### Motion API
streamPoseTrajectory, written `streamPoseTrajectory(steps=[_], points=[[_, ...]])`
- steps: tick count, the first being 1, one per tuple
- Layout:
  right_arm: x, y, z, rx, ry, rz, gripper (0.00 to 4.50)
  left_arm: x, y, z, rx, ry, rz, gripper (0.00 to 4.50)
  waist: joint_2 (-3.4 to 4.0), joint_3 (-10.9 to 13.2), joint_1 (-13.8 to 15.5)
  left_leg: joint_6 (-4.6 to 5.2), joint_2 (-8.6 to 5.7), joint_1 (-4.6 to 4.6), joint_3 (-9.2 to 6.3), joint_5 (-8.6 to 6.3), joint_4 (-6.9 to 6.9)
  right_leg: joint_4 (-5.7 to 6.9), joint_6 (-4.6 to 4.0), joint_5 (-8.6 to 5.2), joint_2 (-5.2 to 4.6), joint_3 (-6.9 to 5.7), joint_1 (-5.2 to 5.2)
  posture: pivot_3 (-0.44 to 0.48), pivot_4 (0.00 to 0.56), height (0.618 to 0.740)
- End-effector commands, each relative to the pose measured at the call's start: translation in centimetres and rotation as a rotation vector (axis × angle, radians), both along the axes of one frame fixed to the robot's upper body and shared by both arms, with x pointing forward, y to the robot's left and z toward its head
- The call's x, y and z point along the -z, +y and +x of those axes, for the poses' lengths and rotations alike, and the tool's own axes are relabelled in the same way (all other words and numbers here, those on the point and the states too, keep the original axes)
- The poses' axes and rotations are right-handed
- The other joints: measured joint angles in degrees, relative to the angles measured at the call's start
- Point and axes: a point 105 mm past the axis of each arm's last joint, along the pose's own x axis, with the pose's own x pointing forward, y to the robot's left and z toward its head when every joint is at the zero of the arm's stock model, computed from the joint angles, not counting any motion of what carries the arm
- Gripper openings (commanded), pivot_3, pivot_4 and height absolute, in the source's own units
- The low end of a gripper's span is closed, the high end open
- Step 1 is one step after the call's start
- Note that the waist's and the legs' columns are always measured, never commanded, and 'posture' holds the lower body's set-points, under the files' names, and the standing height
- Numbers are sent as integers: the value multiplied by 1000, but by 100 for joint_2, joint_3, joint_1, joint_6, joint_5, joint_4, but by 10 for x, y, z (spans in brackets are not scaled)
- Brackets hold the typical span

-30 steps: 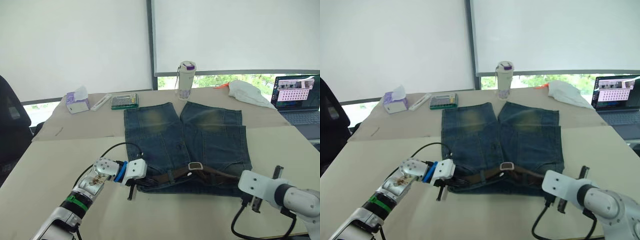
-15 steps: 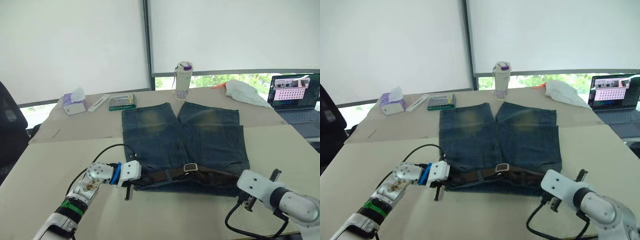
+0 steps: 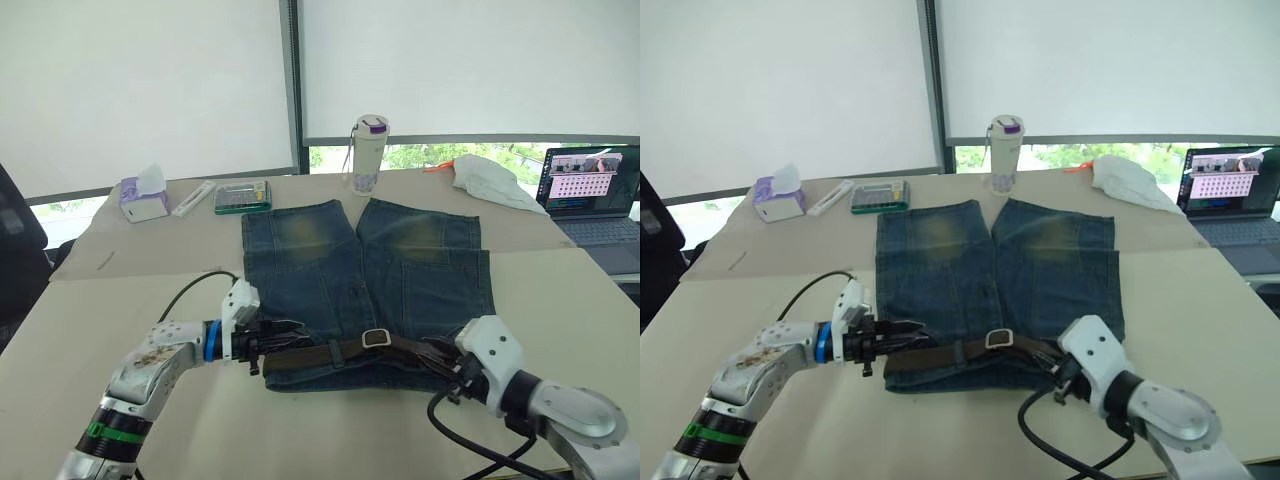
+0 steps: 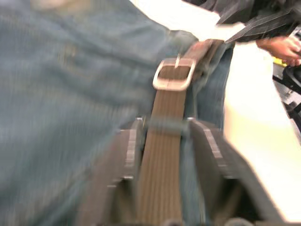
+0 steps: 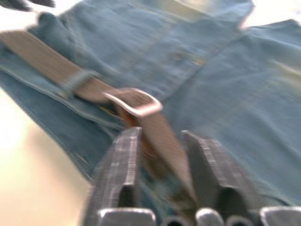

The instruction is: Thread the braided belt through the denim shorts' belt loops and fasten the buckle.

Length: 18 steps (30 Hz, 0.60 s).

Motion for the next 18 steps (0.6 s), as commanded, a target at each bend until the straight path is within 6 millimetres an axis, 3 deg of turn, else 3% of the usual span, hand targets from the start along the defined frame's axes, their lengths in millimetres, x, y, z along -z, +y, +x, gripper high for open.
streamPoseTrajectory(steps=[1, 7, 13, 15, 18], points=[[-3, -2, 11, 15, -39, -74, 135, -3, -21, 6, 22, -49, 26, 150, 0, 0, -16, -2, 0, 0, 2, 1, 0, 0, 0, 0, 1, 0, -2, 0, 150, 740], [18, -3, 31, -5, -46, -257, 26, 9, -66, 17, 86, -74, 68, 34, -13, 8, -9, -10, -4, -7, 7, 6, 1, 2, -1, 1, 2, -5, -8, 0, 150, 740], [41, 21, 37, -95, -4, -239, 26, 19, -95, 27, 141, -77, 142, 34, -28, 17, -26, -17, 0, -11, 6, 11, 2, 5, -1, 1, 4, 0, -12, 0, 150, 740], [50, 26, 34, -137, 11, -265, 26, 32, -96, 26, 169, -66, 212, 34, -29, 17, -28, -17, -1, -11, 6, 11, 3, 5, -2, 1, 5, -1, -12, 0, 150, 740], [50, 32, 31, -163, 9, -253, 26, 57, -83, 25, 198, -52, 344, 34, -29, 14, -28, -18, 1, -6, 6, 11, 2, 6, -2, 1, 7, -4, -11, 0, 150, 740]])
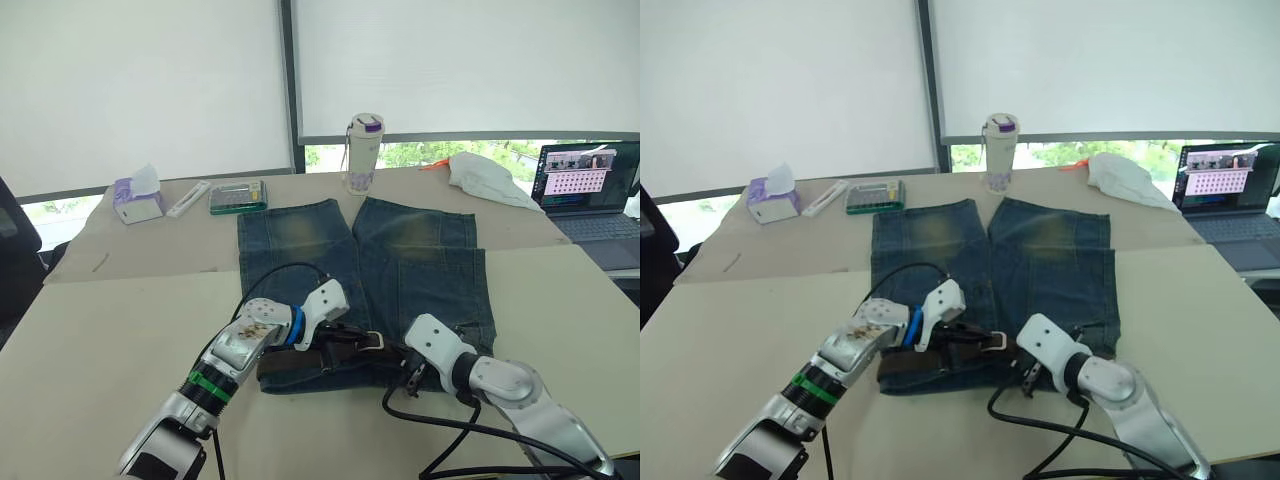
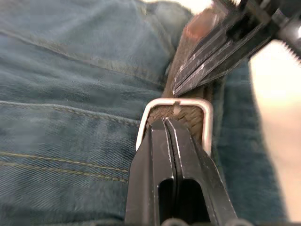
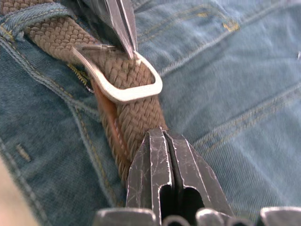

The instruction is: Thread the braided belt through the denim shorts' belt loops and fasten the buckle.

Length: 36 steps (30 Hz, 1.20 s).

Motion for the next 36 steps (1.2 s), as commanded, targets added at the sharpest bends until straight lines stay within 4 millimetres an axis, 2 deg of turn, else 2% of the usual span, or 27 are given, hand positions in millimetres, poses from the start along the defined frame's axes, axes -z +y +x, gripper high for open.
streamPoseTrajectory(steps=[1, 3, 6, 11, 12, 14, 16, 21, 24, 31, 36], points=[[2, 14, -8, -68, 11, 26, 26, 31, 18, -4, 41, -2, 178, 34, -1, -4, -1, 0, 1, 1, -1, 0, 0, 0, 0, 0, 0, 0, 1, 0, 150, 740], [1, 14, -9, -70, 2, 24, 26, 41, 31, -5, 37, -8, 243, 34, -2, -9, -12, 0, 2, 4, -1, 0, -1, -1, 0, 0, 0, 2, 2, 0, 150, 740], [2, 15, -11, -83, 0, 29, 26, 46, 47, -2, 6, -4, 283, 34, -5, -19, -19, 0, 4, 10, -1, -1, -3, 0, 0, 0, 1, 3, 5, 0, 150, 740], [4, 25, -18, -145, 10, 49, 26, 42, 65, -2, -27, 2, 271, 34, 4, -29, -42, 0, 5, 9, -4, -1, -5, 3, 0, 0, 4, 2, 2, 0, 150, 740], [5, 26, -19, -163, 8, 42, 26, 37, 64, -1, -34, 1, 234, 34, 8, -32, -58, 0, 8, 10, -4, -1, -5, 3, 0, 0, 5, 4, 2, 0, 150, 740], [2, 27, -16, -163, -16, 54, 26, -2, 44, -2, -46, 65, -20, 34, 14, -33, -76, -1, 9, 10, -4, -2, -8, 4, 0, 0, 6, 3, 0, 0, 150, 740], [-1, 28, -13, -166, -38, 61, 26, -30, 30, -7, -5, 100, -150, 34, 8, -20, -76, -1, 8, 2, -5, -2, -7, 6, 0, 0, 7, 0, -9, 0, 150, 740], [-11, 32, -9, -167, -71, 104, 26, -48, 8, -9, 45, 76, -169, 34, -3, -13, -8, -1, 3, -8, -8, -1, 7, 5, 0, 0, 4, -1, -6, 0, 150, 740], [-15, 30, -10, -148, -46, 133, 26, -45, 2, -6, 47, 58, -145, 34, 0, -14, -9, -2, 3, -8, -7, -1, 6, 5, 0, 0, 5, 1, -7, 0, 150, 740], [-17, 26, -18, -132, -43, 111, 2237, -37, -6, -10, 91, 59, -60, 0, 0, -13, 5, -2, 2, -9, -7, -1, 5, 4, 0, 0, 3, 2, -7, 0, 150, 740], [-30, 25, -34, -117, -33, 172, 2237, -32, -7, -10, 107, 47, 18, 0, 1, -11, 4, -2, 1, -14, -8, -1, 5, 3, 0, 0, 3, 3, -10, 0, 150, 740]])
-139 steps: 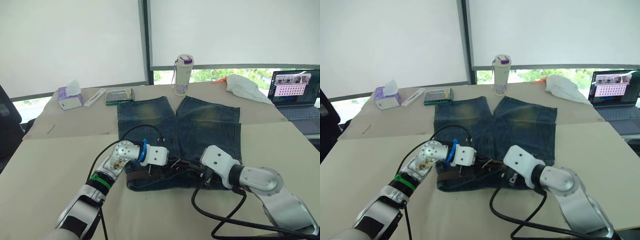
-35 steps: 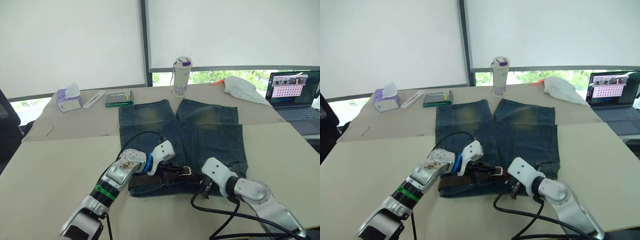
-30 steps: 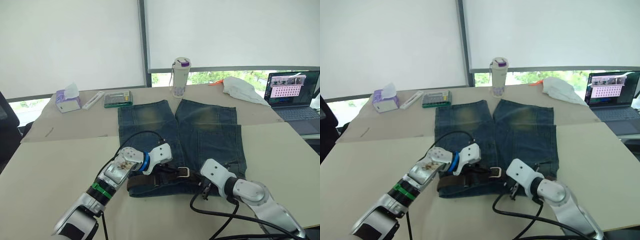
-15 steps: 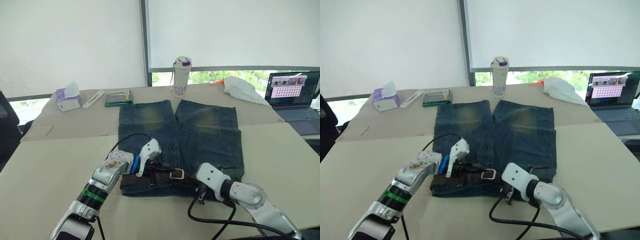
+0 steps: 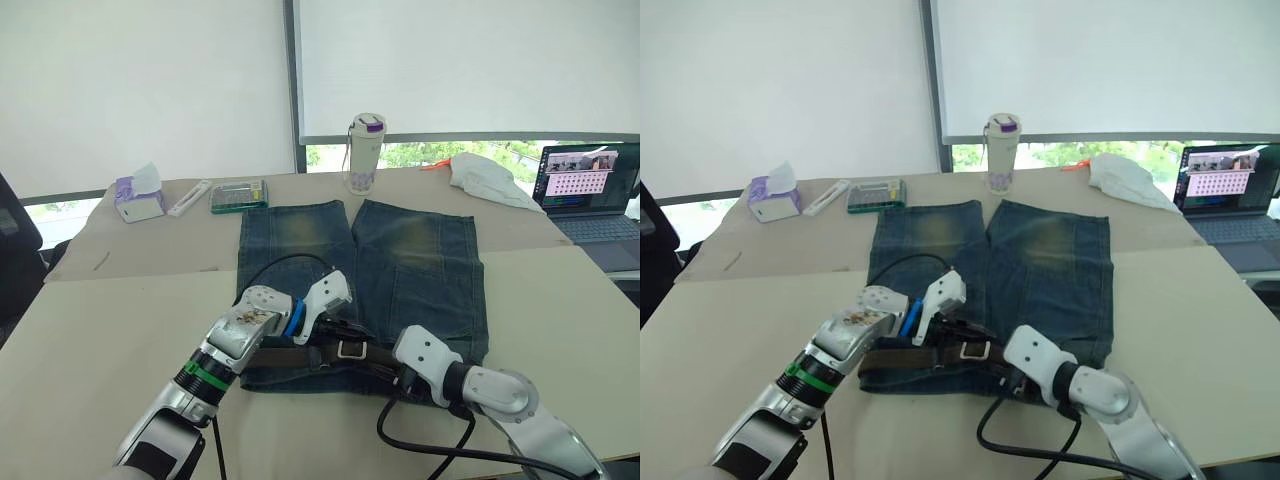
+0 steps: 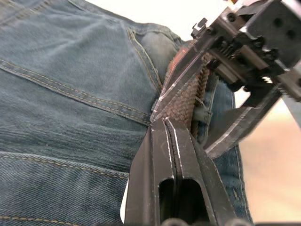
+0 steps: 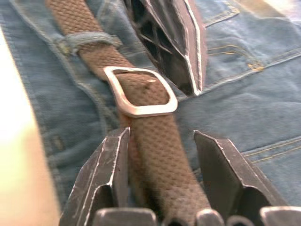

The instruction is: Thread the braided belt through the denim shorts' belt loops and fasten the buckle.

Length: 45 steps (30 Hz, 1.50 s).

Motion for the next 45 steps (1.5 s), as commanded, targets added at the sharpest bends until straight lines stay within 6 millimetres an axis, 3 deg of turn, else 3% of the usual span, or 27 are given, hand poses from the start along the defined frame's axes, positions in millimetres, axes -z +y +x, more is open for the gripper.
streamPoseTrajectory(steps=[1, 7, 8, 18, 27, 29, 33, 38, 40, 45], points=[[-23, 0, -12, 5, -23, 74, 2237, -8, -4, 1, 16, -27, 29, 0, 0, 0, 2, 0, 0, 0, 0, 0, 0, 0, 0, 0, 0, 0, 0, 0, 150, 740], [0, -12, -18, 65, 71, 21, 489, -6, -12, 0, 26, -30, 111, 0, -6, 4, 3, 1, -2, -3, -1, 0, 3, 0, 0, 0, 0, -4, 2, 0, 150, 740], [3, -13, -16, 80, 81, 16, 23, -2, -10, 2, 21, -33, 146, 0, -10, 6, -6, 1, -2, -3, -1, 0, 3, 0, 0, 0, 1, -4, 1, 0, 150, 740], [23, -28, -17, 142, 151, -51, 23, 23, 45, 9, -64, -25, 330, 0, -15, 10, -30, -1, 5, 13, -1, 1, -5, 1, 0, 0, 4, 0, 6, 0, 150, 740], [26, -29, -21, 137, 168, -57, 23, 38, 64, 10, -110, -32, 347, 0, -16, -5, 46, 5, -1, 20, -2, -2, 1, -6, 1, -1, -1, -5, 21, 0, 150, 740], [22, -25, -20, 127, 143, -29, 23, 25, 54, 13, -121, -47, 206, 0, -11, -6, 42, 6, -1, 21, -1, -4, 0, -6, 1, -1, -1, -5, 21, 0, 150, 740], [5, -19, -23, 114, 78, 59, 23, -20, 41, 19, -182, -70, -137, 0, -16, -1, 68, 2, -1, 9, -2, -1, 3, 0, 1, 0, -5, -4, 7, 0, 150, 740], [-27, -18, -32, 122, 15, 281, 23, -36, 52, 5, -183, -63, -253, 0, -7, 2, -2, -3, 5, -1, -5, 2, 0, 2, 0, 0, -4, 7, 0, 0, 150, 740], [-35, -29, -38, 153, 11, 289, 637, -37, 61, -6, -160, -61, -265, 255, 9, 2, -18, -1, 3, 2, -5, 1, 0, -1, 1, 0, -4, 8, 2, 0, 150, 740], [-53, -58, -62, 222, 0, 277, 2232, -37, 90, -26, -216, -64, -255, 1792, 16, 9, 11, 1, 6, 3, -9, -1, -6, -2, 0, 0, -4, 5, 4, 0, 150, 740]])
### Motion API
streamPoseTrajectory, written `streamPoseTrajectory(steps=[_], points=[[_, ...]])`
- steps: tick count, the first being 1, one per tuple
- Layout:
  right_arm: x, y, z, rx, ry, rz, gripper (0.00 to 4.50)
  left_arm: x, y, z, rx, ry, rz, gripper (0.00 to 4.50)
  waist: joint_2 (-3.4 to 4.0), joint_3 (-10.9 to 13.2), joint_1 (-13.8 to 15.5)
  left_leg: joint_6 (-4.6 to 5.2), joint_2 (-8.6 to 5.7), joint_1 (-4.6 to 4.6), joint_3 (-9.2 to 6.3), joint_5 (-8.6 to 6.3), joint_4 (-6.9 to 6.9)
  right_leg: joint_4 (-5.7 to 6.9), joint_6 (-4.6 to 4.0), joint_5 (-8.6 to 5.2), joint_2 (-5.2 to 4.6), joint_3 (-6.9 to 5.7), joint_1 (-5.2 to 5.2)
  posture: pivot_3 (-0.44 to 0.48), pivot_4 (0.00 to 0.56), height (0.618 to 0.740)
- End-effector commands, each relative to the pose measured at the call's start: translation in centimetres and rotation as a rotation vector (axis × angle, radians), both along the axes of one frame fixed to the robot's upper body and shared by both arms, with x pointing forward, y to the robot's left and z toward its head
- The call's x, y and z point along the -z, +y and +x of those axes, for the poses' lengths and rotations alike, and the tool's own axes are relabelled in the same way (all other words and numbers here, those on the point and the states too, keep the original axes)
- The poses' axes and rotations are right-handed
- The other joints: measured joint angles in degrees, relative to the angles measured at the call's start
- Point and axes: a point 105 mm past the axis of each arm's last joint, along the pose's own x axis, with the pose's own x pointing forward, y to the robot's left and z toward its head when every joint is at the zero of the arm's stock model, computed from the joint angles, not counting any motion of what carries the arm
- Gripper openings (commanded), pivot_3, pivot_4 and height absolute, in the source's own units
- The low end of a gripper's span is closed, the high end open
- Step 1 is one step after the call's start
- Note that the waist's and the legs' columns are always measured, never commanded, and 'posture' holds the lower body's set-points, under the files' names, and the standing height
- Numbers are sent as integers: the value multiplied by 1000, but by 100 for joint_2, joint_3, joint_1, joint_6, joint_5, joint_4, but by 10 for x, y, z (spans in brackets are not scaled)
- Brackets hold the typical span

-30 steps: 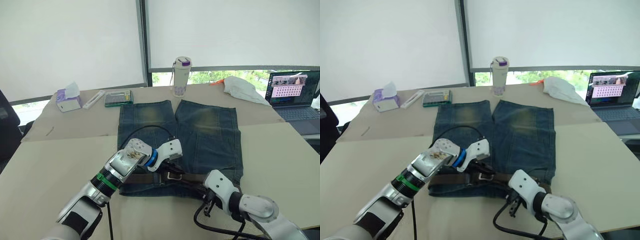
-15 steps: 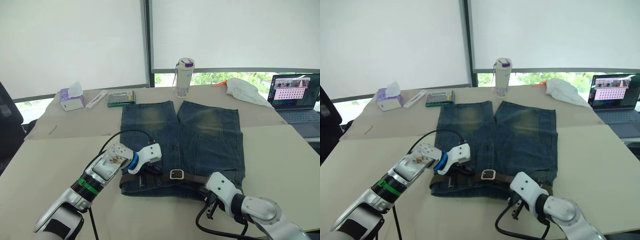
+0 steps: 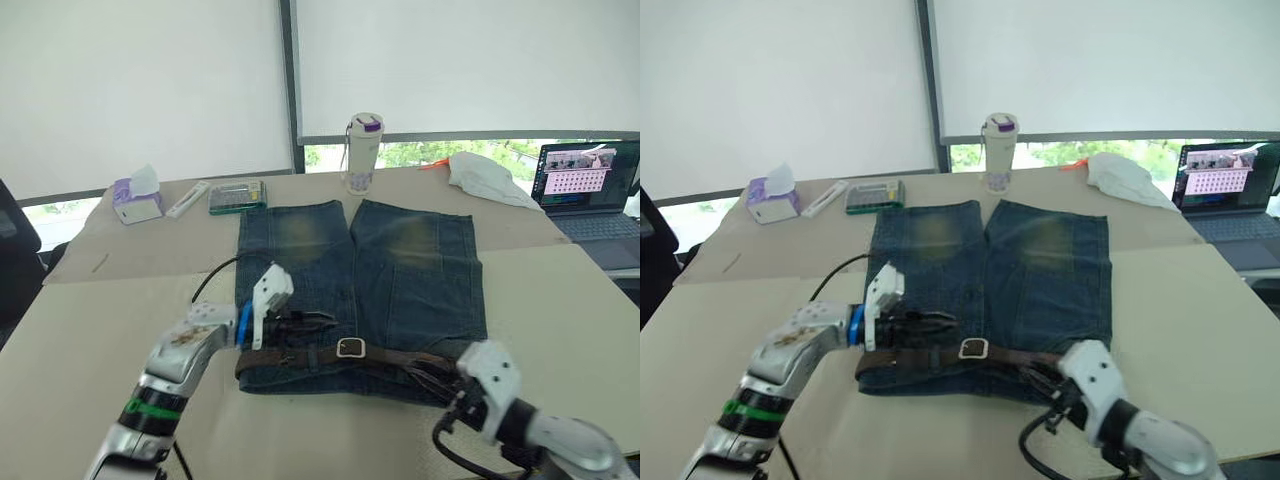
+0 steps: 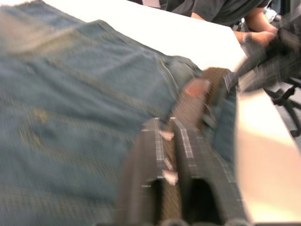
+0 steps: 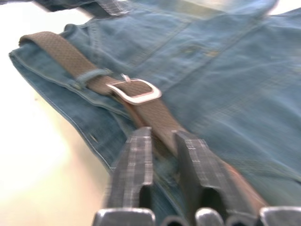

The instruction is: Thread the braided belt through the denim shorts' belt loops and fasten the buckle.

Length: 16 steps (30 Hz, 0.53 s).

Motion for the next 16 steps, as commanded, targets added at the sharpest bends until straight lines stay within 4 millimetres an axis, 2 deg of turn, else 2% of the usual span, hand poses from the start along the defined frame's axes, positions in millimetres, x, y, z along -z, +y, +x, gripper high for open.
streamPoseTrajectory(steps=[1, 6, 8, 11, 16], points=[[-24, -13, -20, 3, -42, 5, 2578, -16, 18, -15, -22, -55, -5, 2126, 6, 0, 14, 4, 0, 0, 0, -2, 0, -2, 0, 0, -1, 2, 2, 0, 150, 740], [-29, -41, -53, 0, 58, -34, 4320, -6, 57, -40, -86, 1, 84, 3850, 20, 14, 7, 51, 1, 18, 6, -30, -16, -10, 0, 0, -4, 8, 13, 0, 150, 740], [-32, -51, -59, 10, 66, -55, 4500, -4, 68, -49, -102, 24, 111, 4479, 13, 28, 6, 54, 3, 21, 7, -33, -22, -17, -4, 2, -6, 7, 19, 0, 150, 740], [-34, -63, -61, 18, 71, -88, 4500, 8, 87, -62, -136, 73, 165, 4479, 5, 42, -5, 56, 4, 45, 10, -35, -46, -34, -6, 3, -9, 5, 46, 0, 150, 740], [-31, -62, -54, 1, 63, -89, 4500, 14, 93, -65, -152, 114, 143, 4479, 12, 60, 41, 55, 3, 45, 13, -34, -62, -46, -7, 2, -12, 2, 43, 0, 150, 740]])
